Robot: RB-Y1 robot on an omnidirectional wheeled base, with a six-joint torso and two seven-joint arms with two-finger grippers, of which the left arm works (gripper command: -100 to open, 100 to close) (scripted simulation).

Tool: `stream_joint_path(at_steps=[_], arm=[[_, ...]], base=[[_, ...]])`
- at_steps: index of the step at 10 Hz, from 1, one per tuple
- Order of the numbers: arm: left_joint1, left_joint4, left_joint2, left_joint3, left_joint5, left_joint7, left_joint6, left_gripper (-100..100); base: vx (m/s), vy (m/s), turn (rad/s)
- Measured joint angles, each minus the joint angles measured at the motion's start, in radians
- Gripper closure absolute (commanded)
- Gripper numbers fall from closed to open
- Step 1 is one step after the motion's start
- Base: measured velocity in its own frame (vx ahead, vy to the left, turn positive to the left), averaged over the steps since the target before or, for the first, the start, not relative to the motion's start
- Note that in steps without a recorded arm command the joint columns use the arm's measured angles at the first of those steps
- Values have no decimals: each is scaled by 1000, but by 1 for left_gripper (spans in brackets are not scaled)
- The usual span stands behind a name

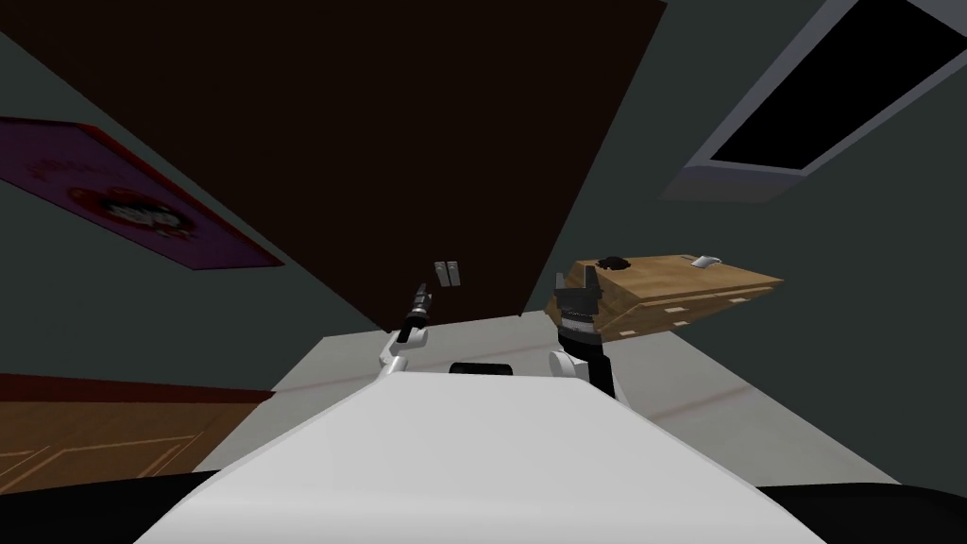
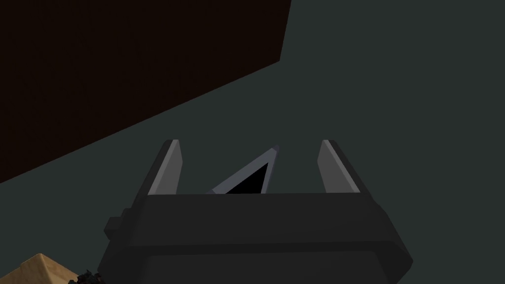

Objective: Pull the door open

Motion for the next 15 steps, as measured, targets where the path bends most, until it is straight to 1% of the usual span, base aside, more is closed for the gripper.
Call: stream_joint_path(at_steps=[1,3,5,6,7,8,9,10,11,12,13,14,15], arm=[[-7,24,2,3,-1,0,-2,-100],[-29,65,4,11,-2,-1,5,-100],[-38,85,2,15,-4,-2,16,-100],[-39,86,2,15,-4,-2,17,-100],[-37,118,18,30,0,1,4,-100],[-23,119,31,48,4,4,7,-100],[2,108,53,64,11,12,16,-100],[9,124,67,80,16,17,13,-100],[16,125,73,97,18,16,17,-100],[23,140,84,114,22,16,12,-100],[27,143,101,132,28,21,17,-100],[31,151,111,140,32,26,14,-100],[27,158,116,143,34,30,9,-100]], base=[[141,-8,-20],[164,0,-26],[130,10,-18],[-43,24,136],[-79,35,122],[-73,40,61],[-51,44,55],[-15,36,35],[40,37,26],[134,69,-23],[159,63,-55],[152,39,-70],[188,11,-90]])
